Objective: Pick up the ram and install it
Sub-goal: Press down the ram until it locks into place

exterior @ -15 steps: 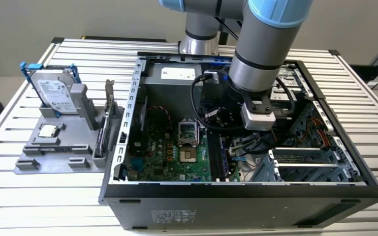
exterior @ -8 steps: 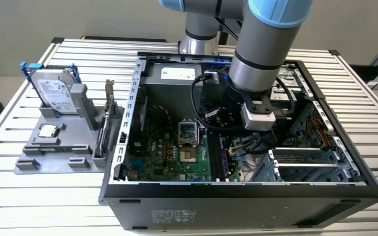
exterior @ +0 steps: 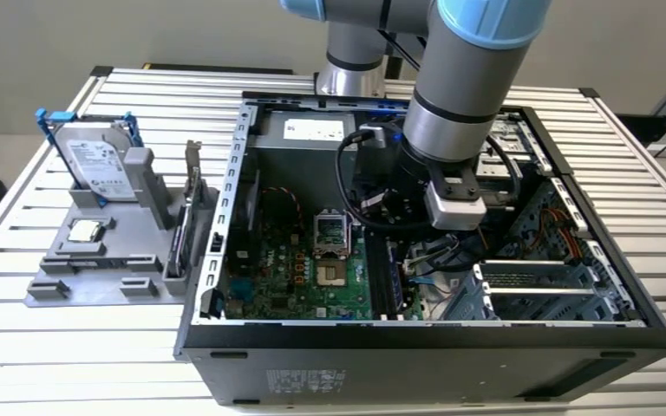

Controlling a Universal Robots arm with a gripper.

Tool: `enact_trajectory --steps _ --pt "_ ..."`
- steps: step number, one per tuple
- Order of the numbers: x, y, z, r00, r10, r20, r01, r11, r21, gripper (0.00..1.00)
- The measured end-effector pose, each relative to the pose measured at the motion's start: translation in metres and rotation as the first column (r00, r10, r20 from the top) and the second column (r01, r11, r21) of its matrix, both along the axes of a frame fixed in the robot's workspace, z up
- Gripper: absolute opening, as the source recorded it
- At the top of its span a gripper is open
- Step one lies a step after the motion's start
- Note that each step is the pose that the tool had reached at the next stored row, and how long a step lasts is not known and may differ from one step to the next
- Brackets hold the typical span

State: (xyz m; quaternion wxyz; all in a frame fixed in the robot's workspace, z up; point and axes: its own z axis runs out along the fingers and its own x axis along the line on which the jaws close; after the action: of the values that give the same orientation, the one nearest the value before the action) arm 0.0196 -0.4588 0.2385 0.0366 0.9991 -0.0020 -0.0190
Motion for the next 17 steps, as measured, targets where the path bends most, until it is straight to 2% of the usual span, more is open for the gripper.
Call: enact_trajectory --steps 4,9,13,17 --pt "-0.0001 0.0000 0.0000 0.9999 0.016 0.0000 -0.016 0.9999 0.0000 0.00" --pt "-0.0004 0.0000 0.0000 0.9984 0.056 0.0000 -0.056 0.9984 0.0000 0.00" --pt "-0.0006 0.0000 0.0000 0.9954 0.096 0.0000 -0.096 0.9954 0.0001 0.00" --pt "-0.0007 0.0000 0.0000 0.9900 0.141 0.0000 -0.141 0.9900 0.0000 0.00"
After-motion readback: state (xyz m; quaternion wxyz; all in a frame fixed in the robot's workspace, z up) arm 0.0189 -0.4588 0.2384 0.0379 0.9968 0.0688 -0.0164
